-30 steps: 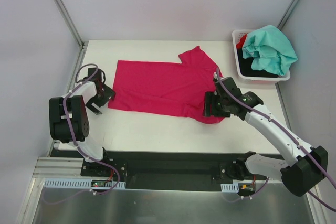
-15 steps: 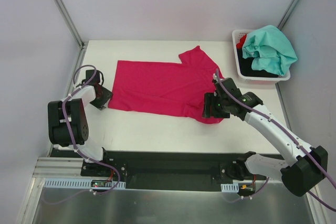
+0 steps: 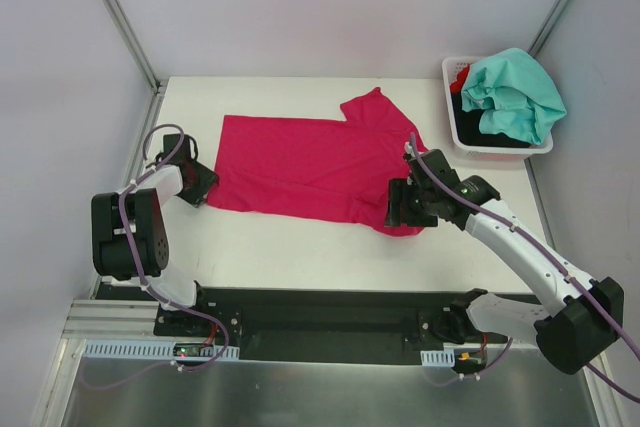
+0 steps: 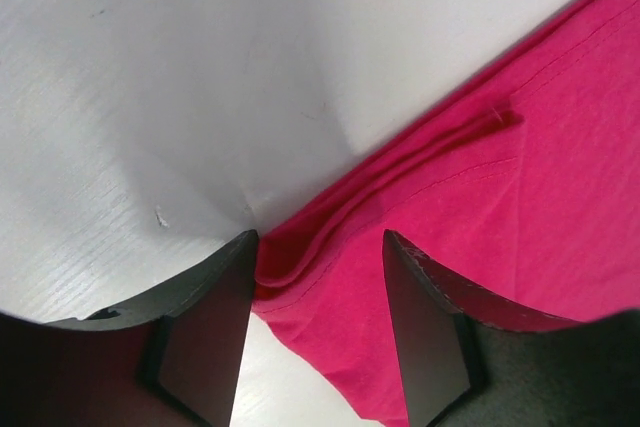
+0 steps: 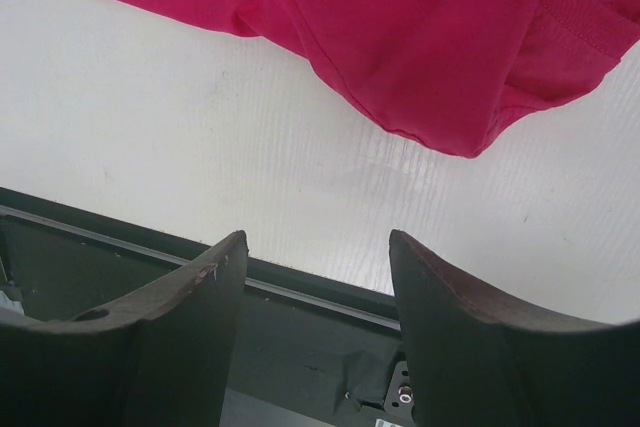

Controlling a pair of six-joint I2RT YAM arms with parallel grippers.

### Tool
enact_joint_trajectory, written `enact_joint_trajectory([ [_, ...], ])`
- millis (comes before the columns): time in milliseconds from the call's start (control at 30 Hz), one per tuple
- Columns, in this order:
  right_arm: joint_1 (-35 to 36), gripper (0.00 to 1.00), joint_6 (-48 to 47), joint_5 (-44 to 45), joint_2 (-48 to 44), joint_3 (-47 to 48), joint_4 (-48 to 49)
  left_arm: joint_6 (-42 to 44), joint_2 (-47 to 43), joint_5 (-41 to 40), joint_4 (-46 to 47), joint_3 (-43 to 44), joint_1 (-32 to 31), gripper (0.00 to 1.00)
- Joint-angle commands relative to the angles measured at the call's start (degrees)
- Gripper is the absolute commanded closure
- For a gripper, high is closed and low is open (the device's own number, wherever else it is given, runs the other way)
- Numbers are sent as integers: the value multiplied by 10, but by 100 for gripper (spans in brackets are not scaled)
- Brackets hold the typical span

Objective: Fold and stack the t-shirts

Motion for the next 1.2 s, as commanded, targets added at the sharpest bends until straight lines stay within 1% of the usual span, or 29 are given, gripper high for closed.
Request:
enact_joint_trajectory([
  [0,3,38,-1,-11,2,4,-5,13,-6,4,-51,-27,0,46],
  [200,3,38,0,-18,4,6,-3,39,-25,-21,-90,-11,-1,42],
  [233,3,38,-1,-18,6,6,-4,40,-30,-33,-100,-10,0,39],
  [300,4,38,-1,-20,8,7,-2,43,-36,-47,-110,-4,0,37],
  [400,3,38,-2,-21,8,7,-5,45,-56,-84,-136,14,0,31],
  [467,3,39,-4,-20,8,4,-7,43,-74,-96,-152,25,0,30],
  [533,3,39,-5,-20,6,1,-6,29,-95,-86,-149,29,-1,29],
  [600,3,39,-7,-18,8,1,-7,28,-100,-50,-134,34,-2,29],
  [667,3,39,-7,-20,9,0,-4,27,-97,-2,-106,35,-5,29],
  [833,3,39,-6,-21,11,0,-3,28,-72,64,-87,46,-7,28],
  [1167,4,39,-11,-22,19,-5,-3,16,-21,93,-12,6,-21,28],
])
